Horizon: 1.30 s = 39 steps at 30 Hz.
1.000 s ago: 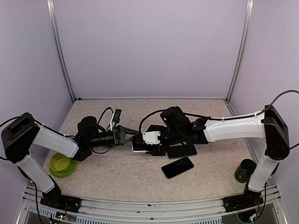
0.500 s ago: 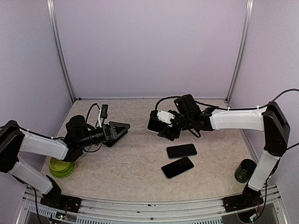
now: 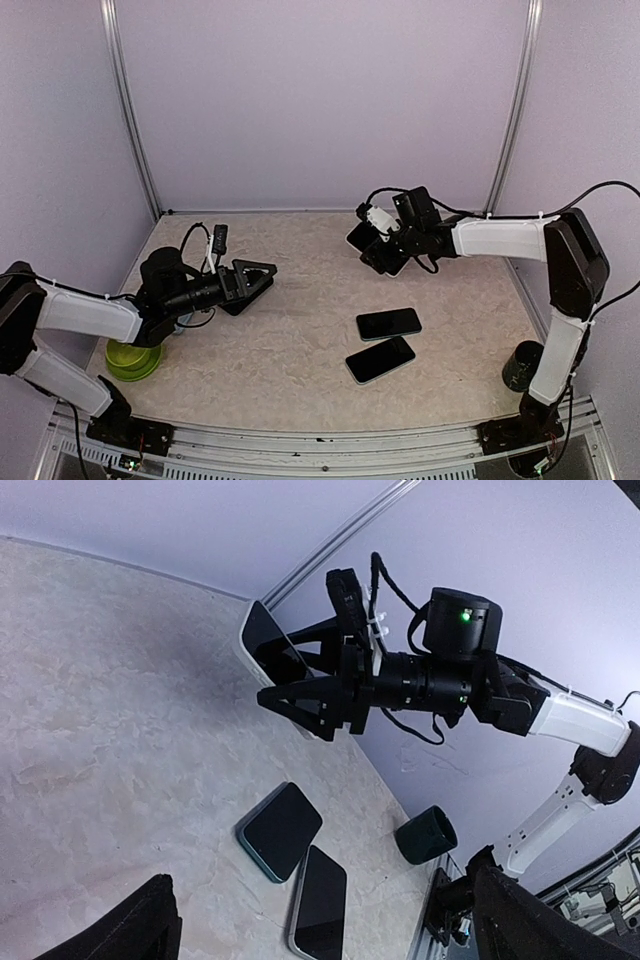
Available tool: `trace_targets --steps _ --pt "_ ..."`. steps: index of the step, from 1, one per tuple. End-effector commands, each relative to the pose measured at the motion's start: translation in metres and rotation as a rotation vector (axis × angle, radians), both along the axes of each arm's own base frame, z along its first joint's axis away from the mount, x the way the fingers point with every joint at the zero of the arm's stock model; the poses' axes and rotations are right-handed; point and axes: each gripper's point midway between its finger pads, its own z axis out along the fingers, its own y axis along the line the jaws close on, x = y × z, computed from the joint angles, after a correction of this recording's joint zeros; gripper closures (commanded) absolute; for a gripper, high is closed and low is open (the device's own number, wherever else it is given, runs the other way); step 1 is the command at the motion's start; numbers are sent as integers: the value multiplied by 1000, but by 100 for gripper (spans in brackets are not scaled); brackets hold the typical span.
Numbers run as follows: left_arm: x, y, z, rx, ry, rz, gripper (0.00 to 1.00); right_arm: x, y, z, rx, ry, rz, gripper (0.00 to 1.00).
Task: Put the phone into the phone case
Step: Place the phone with the phone case at the center of the board.
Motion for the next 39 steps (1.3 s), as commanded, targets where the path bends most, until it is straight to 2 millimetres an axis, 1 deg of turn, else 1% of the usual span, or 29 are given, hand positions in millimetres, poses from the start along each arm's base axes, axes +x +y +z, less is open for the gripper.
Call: trace_targets --steps 1,5,11,13,20,23,25,31,36,37,38,39 --pt "0 6 0 13 -15 23 1 28 -33 7 60 0 -161 32" --pt "0 6 -2 12 -11 22 1 35 -68 -4 85 29 -248 32" --pt "0 5 -6 3 1 16 1 41 -122 -28 74 72 -386 31" --pt "0 4 -7 0 6 12 1 43 -138 -32 90 82 -420 31" --pt "-2 1 -13 1 17 1 1 48 -172 -47 44 85 -449 32" --pt "-3 1 -13 -2 17 2 1 53 -186 -52 62 105 -479 32" --pt "-3 1 -13 -2 17 1 1 55 -190 -57 55 108 -484 32" --pt "-3 -2 -15 -4 23 -5 1 63 -174 -65 65 131 -368 33" --pt "-3 -6 -14 -6 20 -13 1 72 -163 -74 18 126 -261 33" --pt "-3 -6 -13 -7 20 -13 1 76 -161 -74 17 123 -247 33" --pt "-3 -6 -13 -7 19 -14 1 75 -159 -77 13 132 -233 33" --pt "-3 -6 -13 -7 20 -12 1 78 -157 -76 14 130 -221 33"
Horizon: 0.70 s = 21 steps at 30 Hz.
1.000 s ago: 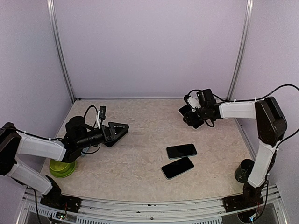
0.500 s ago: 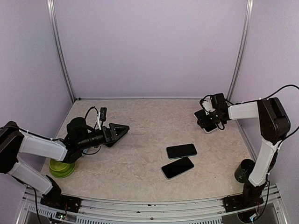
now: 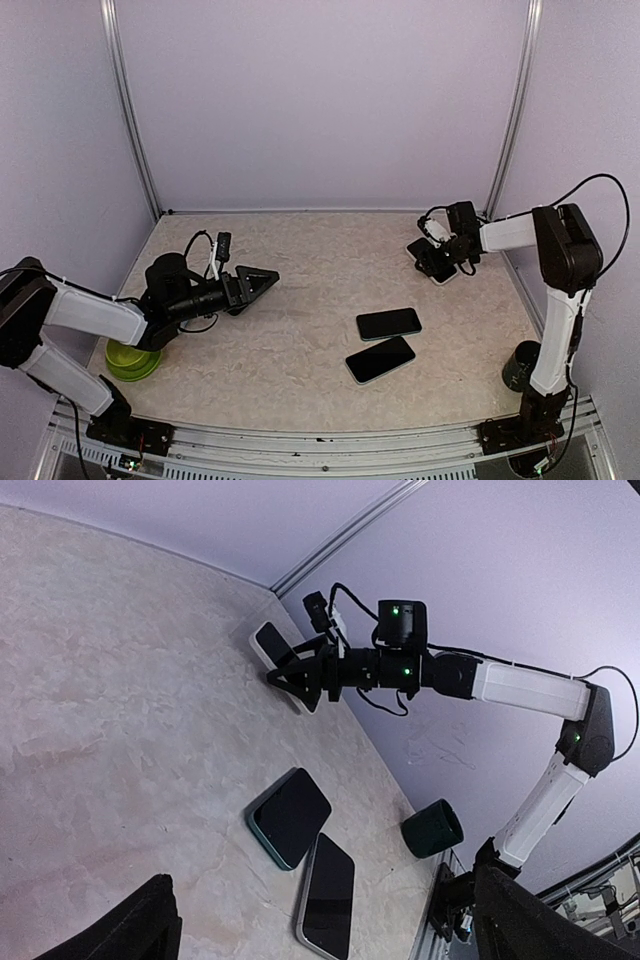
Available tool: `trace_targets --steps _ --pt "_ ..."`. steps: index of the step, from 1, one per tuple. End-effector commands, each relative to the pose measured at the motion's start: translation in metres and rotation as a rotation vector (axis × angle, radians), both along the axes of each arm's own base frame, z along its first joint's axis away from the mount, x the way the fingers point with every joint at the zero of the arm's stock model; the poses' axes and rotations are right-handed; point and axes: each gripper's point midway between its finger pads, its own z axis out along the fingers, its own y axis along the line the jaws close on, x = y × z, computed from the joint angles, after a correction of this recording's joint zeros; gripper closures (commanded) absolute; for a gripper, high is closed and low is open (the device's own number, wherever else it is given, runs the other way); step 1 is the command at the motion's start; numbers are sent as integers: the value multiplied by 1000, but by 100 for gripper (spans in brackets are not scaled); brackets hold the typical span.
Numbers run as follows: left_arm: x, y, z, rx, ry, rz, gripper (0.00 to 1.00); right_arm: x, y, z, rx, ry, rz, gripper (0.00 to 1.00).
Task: Put the phone into the phone case
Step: Place the phone with the phone case at the center of the board.
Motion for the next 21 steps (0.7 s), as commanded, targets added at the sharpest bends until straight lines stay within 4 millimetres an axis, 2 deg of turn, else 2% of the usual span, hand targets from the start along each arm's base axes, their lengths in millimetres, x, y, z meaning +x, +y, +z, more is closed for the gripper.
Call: trace_targets --steps 1,7,12,18,21 --pt "-2 -3 6 -16 -22 -13 1 22 15 18 15 -68 110 33" --pt "-3 -4 6 -16 -23 -13 1 23 35 17 41 -48 254 30" --pt "-3 -6 7 -17 -23 -13 1 17 48 6 64 23 363 29" --pt "-3 -8 9 -17 -25 -15 1 18 52 -12 71 82 382 28" --pt "-3 -9 10 -16 -26 -15 1 22 50 -15 73 82 351 27"
